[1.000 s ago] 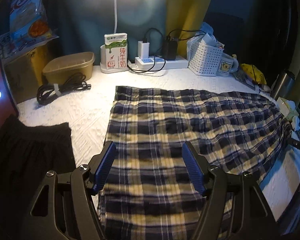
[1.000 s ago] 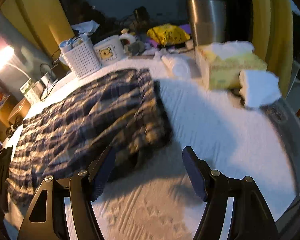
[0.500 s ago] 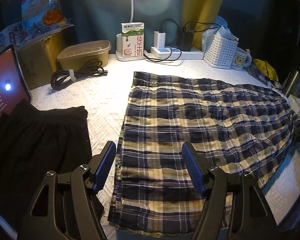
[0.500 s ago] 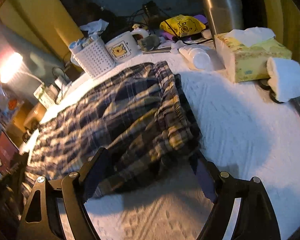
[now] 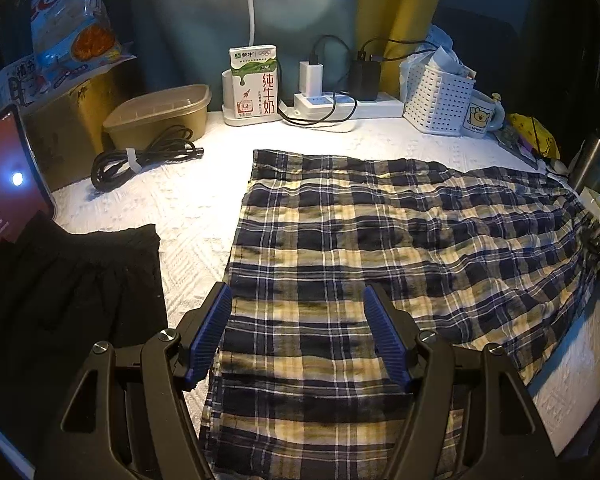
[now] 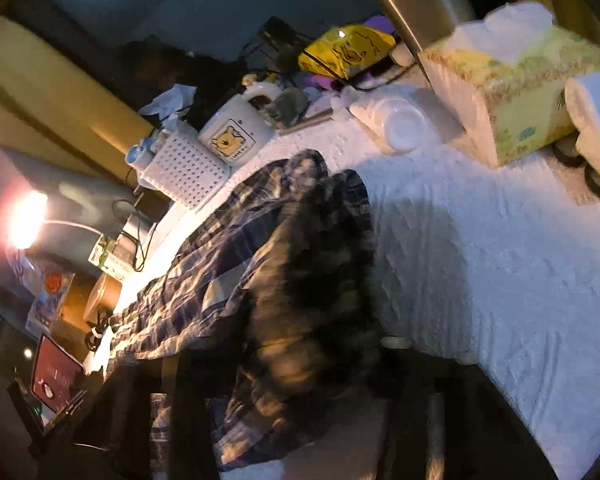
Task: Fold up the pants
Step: 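Grasp the plaid pants with the right gripper and lift them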
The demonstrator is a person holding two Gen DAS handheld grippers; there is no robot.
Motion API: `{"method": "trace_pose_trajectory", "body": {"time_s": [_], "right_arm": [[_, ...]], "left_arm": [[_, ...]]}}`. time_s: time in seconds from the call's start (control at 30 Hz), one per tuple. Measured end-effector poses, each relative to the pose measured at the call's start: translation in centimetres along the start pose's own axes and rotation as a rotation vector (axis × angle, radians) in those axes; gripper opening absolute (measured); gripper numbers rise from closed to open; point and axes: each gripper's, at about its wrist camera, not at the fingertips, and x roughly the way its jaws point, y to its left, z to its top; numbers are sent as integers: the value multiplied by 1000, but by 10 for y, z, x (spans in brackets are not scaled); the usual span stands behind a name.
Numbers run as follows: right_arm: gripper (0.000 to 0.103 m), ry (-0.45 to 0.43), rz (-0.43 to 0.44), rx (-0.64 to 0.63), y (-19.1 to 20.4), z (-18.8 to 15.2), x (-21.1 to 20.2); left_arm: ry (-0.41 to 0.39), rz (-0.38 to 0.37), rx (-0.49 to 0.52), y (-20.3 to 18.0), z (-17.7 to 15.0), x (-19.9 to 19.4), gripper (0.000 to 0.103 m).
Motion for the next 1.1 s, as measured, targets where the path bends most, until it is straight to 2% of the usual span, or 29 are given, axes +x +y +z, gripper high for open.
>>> {"method": "trace_pose_trajectory", "body": {"time_s": [0.13, 0.5, 0.9, 1.1], "right_arm": [[21, -13, 10, -17, 0, 3, -4], [19, -138, -80, -60, -2, 36, -47], [19, -198, -111, -191, 58, 37, -67], [19, -196, -66, -264, 103, 29, -69]], "left_arm": [[-5, 6, -7, 1, 3, -2, 68], [-19, -20, -16, 8, 5, -4, 68], [-42, -53, -43, 38, 0, -7, 68], [-69, -74, -66, 58, 0, -13, 68]]}}
